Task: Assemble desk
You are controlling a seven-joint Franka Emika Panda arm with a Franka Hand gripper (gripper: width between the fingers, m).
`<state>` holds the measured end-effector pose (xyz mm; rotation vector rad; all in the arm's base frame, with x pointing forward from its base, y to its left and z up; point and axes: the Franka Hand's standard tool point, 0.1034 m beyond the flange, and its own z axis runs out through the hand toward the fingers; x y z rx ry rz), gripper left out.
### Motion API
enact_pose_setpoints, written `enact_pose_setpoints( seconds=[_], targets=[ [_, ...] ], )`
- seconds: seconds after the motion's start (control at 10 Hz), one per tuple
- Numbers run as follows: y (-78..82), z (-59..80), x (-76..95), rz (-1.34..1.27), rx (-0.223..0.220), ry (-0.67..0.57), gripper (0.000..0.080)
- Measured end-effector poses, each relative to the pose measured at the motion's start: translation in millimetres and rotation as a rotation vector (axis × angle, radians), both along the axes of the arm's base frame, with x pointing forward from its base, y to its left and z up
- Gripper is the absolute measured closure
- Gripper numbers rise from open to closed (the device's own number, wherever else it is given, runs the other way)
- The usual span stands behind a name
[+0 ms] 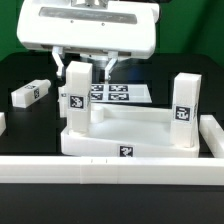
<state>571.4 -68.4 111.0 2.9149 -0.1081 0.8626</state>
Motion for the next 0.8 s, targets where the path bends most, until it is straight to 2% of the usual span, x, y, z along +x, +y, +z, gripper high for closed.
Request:
enact_pose_setpoints(
  seconds=[0.1, 0.2, 0.4, 0.6, 0.7, 0.8],
  targets=[
    [0.0, -0.4, -0.2, 0.000, 0.000, 0.001, 0.0245],
    [-0.1, -0.5, -0.3, 0.001, 0.000, 0.002, 0.0177],
    [-4.1, 3.4, -0.2, 0.002, -0.001, 0.008, 0.0155],
    [-5.9, 14.4, 2.4, 0.001, 0.016, 0.027, 0.0151],
    [-6.0, 27.5, 7.0, 0.003, 0.030, 0.034, 0.0151],
    [-7.2, 32.6, 9.2, 0.002, 0.033, 0.031, 0.0151]
  ],
)
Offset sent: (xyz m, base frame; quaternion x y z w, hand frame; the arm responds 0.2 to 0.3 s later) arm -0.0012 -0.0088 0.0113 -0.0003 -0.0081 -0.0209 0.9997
